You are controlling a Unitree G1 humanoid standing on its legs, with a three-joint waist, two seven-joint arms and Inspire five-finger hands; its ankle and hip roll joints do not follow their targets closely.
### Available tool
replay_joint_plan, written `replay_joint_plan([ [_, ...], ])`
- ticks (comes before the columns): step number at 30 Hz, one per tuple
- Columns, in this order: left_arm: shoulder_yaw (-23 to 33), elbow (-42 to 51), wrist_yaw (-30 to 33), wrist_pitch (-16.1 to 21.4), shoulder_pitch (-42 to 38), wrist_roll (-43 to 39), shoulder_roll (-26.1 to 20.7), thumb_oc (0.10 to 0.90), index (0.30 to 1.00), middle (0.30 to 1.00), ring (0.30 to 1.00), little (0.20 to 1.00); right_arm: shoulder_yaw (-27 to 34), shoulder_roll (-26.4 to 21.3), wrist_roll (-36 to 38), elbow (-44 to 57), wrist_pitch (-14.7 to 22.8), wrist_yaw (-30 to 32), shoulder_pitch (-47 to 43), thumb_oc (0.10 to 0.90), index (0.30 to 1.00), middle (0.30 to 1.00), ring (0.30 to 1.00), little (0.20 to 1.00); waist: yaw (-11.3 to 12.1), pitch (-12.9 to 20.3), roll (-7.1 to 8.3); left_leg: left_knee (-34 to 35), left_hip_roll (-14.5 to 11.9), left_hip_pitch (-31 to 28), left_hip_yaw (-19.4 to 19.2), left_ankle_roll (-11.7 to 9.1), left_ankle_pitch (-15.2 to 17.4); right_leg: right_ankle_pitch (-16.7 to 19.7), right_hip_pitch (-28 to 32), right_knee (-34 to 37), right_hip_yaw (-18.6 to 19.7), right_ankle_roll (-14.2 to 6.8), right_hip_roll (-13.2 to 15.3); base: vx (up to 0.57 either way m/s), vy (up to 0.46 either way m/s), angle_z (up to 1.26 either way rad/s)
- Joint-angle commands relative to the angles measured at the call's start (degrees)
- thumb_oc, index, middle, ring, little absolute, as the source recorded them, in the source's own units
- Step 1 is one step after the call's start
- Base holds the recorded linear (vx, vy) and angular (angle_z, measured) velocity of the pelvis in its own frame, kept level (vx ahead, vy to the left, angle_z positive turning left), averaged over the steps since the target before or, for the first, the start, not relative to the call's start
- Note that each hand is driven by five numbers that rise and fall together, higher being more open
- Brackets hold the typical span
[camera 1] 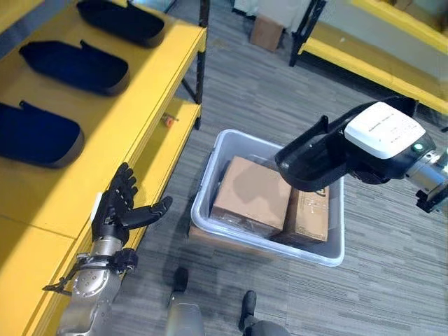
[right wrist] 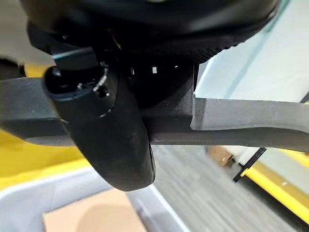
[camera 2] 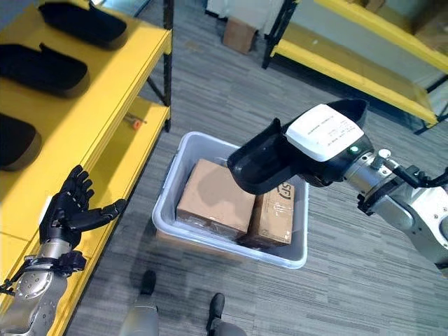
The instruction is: Move parts from the plastic box to the shelf.
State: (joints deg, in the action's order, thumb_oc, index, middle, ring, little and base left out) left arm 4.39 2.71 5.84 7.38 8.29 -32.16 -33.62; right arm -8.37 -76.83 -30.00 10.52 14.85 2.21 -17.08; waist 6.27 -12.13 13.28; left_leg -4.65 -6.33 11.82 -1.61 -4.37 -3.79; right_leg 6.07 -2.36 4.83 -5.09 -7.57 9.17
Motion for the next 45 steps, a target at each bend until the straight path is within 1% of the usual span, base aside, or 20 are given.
replay_joint_plan([
  [1, -3.9, 4.0, -1.9, 5.7, -4.0, 2.6, -3.3, 0.900, 1.000, 1.000, 1.000, 1.000, -2.0, 2.3, 5.9, -5.0, -2.5, 6.5, -12.5, 0.400, 0.300, 0.300, 0.300, 0.300, 0.0, 8.0, -1.59, 8.0, -4.4, -5.0, -3.1, -1.0, -0.8, -0.3, 7.1, 0.2, -0.2, -5.0, 0.5, 0.06, 0.023, -0.39],
  [4, -5.8, 4.1, -2.0, 6.1, -5.9, 3.4, -4.1, 0.900, 1.000, 1.000, 1.000, 1.000, -3.7, 4.5, 7.0, -6.2, -2.8, 7.3, -15.2, 0.400, 0.300, 0.300, 0.300, 0.300, -0.8, 9.0, -2.33, 8.6, -4.6, -6.0, -3.5, -1.1, -1.0, -0.8, 7.5, 0.2, 0.2, -4.9, 0.6, 0.03, 0.024, -0.14],
  [5, -5.8, 4.0, -2.0, 6.1, -5.9, 3.4, -4.1, 0.900, 1.000, 1.000, 1.000, 1.000, -3.9, 4.6, 7.0, -6.3, -2.8, 7.3, -15.4, 0.400, 0.300, 0.300, 0.300, 0.300, -0.9, 9.0, -2.33, 8.6, -4.6, -6.0, -3.5, -1.1, -0.9, -0.8, 7.5, 0.2, 0.2, -4.9, 0.6, 0.01, 0.021, -0.08],
  [9, -7.4, 4.2, -0.9, 7.1, -9.0, 6.8, -5.6, 0.900, 1.000, 1.000, 1.000, 1.000, -7.1, 7.3, 8.4, -8.2, -2.9, 8.0, -19.5, 0.400, 0.300, 0.300, 0.300, 0.300, -1.8, 9.9, -3.18, 8.9, -4.8, -7.2, -4.3, -1.1, -0.6, -1.6, 7.8, 0.2, 0.8, -4.9, 0.7, 0.01, 0.021, -0.08],
  [11, -8.3, 4.3, -0.1, 7.7, -10.7, 9.5, -6.9, 0.900, 1.000, 1.000, 1.000, 1.000, -8.5, 7.9, 8.6, -8.9, -3.0, 8.1, -21.1, 0.400, 0.300, 0.300, 0.300, 0.300, -2.2, 10.3, -3.51, 8.9, -4.8, -7.4, -4.3, -1.2, -0.6, -1.8, 7.9, 0.2, 1.0, -4.9, 0.8, 0.00, 0.013, -0.11],
  [12, -8.3, 4.2, 0.0, 7.7, -10.7, 9.5, -6.9, 0.900, 1.000, 1.000, 1.000, 1.000, -8.9, 8.0, 8.6, -9.1, -3.0, 8.2, -21.5, 0.400, 0.300, 0.300, 0.300, 0.300, -2.3, 10.3, -3.53, 8.9, -4.8, -7.4, -4.3, -1.2, -0.5, -1.8, 7.9, 0.2, 1.0, -4.9, 0.8, 0.02, 0.019, -0.06],
  [13, -9.0, 4.5, 1.3, 8.7, -12.8, 13.9, -9.1, 0.900, 1.000, 1.000, 1.000, 1.000, -10.8, 8.6, 9.4, -10.0, -2.8, 8.2, -23.5, 0.400, 0.300, 0.300, 0.300, 0.300, -2.6, 10.7, -3.81, 8.8, -4.8, -7.9, -4.6, -1.2, -0.2, -2.2, 8.3, 0.2, 1.1, -4.9, 1.0, 0.02, 0.020, -0.03],
  [16, -10.3, 4.2, 3.9, 9.2, -15.4, 19.5, -10.9, 0.900, 1.000, 1.000, 1.000, 1.000, -13.2, 9.6, 9.7, -10.8, -2.6, 8.6, -26.3, 0.400, 0.300, 0.300, 0.300, 0.300, -3.0, 11.1, -4.22, 8.6, -4.8, -8.7, -5.0, -1.2, 0.0, -2.6, 8.8, 0.2, 1.3, -4.8, 1.2, 0.01, 0.012, -0.03],
  [18, -11.0, 3.7, 7.9, 9.6, -17.8, 28.1, -12.9, 0.900, 1.000, 1.000, 1.000, 1.000, -14.6, 10.7, 10.0, -11.4, -2.3, 9.5, -28.0, 0.400, 0.300, 0.300, 0.300, 0.300, -3.2, 11.5, -4.63, 8.6, -4.7, -9.0, -4.9, -1.2, 0.2, -3.1, 9.2, 0.1, 1.1, -4.7, 1.4, 0.00, 0.012, -0.02],
  [19, -11.1, 3.6, 8.1, 9.6, -17.9, 28.4, -12.8, 0.900, 1.000, 1.000, 1.000, 1.000, -14.7, 10.7, 10.0, -11.5, -2.3, 9.5, -28.1, 0.400, 0.300, 0.300, 0.300, 0.300, -3.3, 11.4, -4.59, 8.6, -4.7, -9.0, -4.8, -1.2, 0.2, -3.2, 9.3, 0.1, 1.1, -4.7, 1.4, 0.00, 0.000, 0.00],
  [21, -12.7, 4.0, 13.5, 9.6, -20.8, 39.2, -14.4, 0.900, 1.000, 1.000, 1.000, 1.000, -15.0, 12.0, 10.6, -11.2, -1.5, 10.8, -28.5, 0.400, 0.300, 0.300, 0.300, 0.300, -3.8, 12.1, -4.92, 8.8, -4.4, -9.0, -4.5, -1.2, 0.4, -3.5, 9.7, 0.1, 0.5, -4.8, 1.8, 0.01, 0.021, 0.04],
  [22, -12.7, 3.9, 13.5, 9.6, -20.8, 39.2, -14.4, 0.900, 1.000, 1.000, 1.000, 1.000, -15.0, 12.0, 10.6, -11.2, -1.5, 10.8, -28.5, 0.400, 0.300, 0.300, 0.300, 0.300, -3.8, 12.1, -4.92, 8.8, -4.4, -9.0, -4.4, -1.2, 0.4, -3.5, 9.7, 0.2, 0.4, -4.8, 1.8, 0.00, 0.015, 0.06],
  [24, -13.7, 4.2, 14.8, 9.8, -21.8, 44.3, -15.4, 0.900, 1.000, 1.000, 1.000, 1.000, -15.6, 12.3, 10.4, -10.9, -1.0, 11.5, -28.8, 0.400, 0.300, 0.300, 0.300, 0.300, -4.0, 12.5, -4.97, 8.8, -4.4, -9.0, -4.4, -1.2, 0.4, -4.0, 9.9, 0.1, 0.1, -4.7, 1.8, 0.00, 0.000, 0.00],
  [25, -13.8, 4.1, 15.0, 9.8, -21.9, 44.4, -15.4, 0.900, 1.000, 1.000, 1.000, 1.000, -15.6, 12.3, 10.4, -11.0, -1.0, 11.6, -28.8, 0.400, 0.300, 0.300, 0.300, 0.300, -4.0, 12.5, -4.95, 8.8, -4.4, -9.0, -4.3, -1.2, 0.4, -4.0, 9.9, 0.1, 0.0, -4.7, 1.8, 0.01, 0.008, 0.03],
  [27, -14.6, 4.4, 16.0, 9.8, -22.4, 48.0, -16.1, 0.900, 1.000, 1.000, 1.000, 1.000, -15.5, 12.6, 10.7, -10.4, -0.6, 12.3, -28.6, 0.400, 0.300, 0.300, 0.300, 0.300, -4.4, 12.7, -4.98, 8.9, -4.3, -9.0, -4.3, -1.2, 0.4, -4.3, 10.0, 0.1, -0.2, -4.7, 1.9, 0.00, 0.016, 0.06],
  [30, -15.2, 4.6, 17.0, 9.9, -23.0, 50.2, -16.3, 0.900, 1.000, 1.000, 1.000, 1.000, -15.3, 13.3, 11.1, -10.0, -0.4, 12.6, -28.5, 0.400, 0.300, 0.300, 0.300, 0.300, -4.5, 12.9, -4.95, 8.9, -4.3, -9.1, -4.3, -1.3, 0.5, -4.5, 10.1, 0.1, -0.3, -4.7, 1.9, 0.00, 0.010, 0.08],
  [32, -16.7, 4.2, 18.7, 9.6, -24.3, 53.8, -16.4, 0.900, 1.000, 1.000, 1.000, 1.000, -15.9, 14.1, 11.1, -9.9, -0.3, 13.4, -29.3, 0.400, 0.300, 0.300, 0.300, 0.300, -4.7, 13.1, -4.90, 8.9, -4.5, -9.4, -4.6, -1.3, 0.5, -4.8, 10.2, 0.2, -0.2, -4.7, 1.9, -0.01, 0.023, 0.06],
  [45, -19.2, 5.3, 19.9, 9.7, -24.8, 57.9, -15.5, 0.900, 1.000, 1.000, 1.000, 1.000, -16.7, 16.0, 11.0, -8.7, 0.1, 14.7, -31.7, 0.400, 0.300, 0.300, 0.300, 0.300, -5.5, 13.6, -4.72, 9.0, -4.7, -10.2, -5.5, -1.2, 0.8, -5.2, 9.9, 0.2, 0.6, -4.6, 2.1, 0.00, 0.002, 0.00],
])
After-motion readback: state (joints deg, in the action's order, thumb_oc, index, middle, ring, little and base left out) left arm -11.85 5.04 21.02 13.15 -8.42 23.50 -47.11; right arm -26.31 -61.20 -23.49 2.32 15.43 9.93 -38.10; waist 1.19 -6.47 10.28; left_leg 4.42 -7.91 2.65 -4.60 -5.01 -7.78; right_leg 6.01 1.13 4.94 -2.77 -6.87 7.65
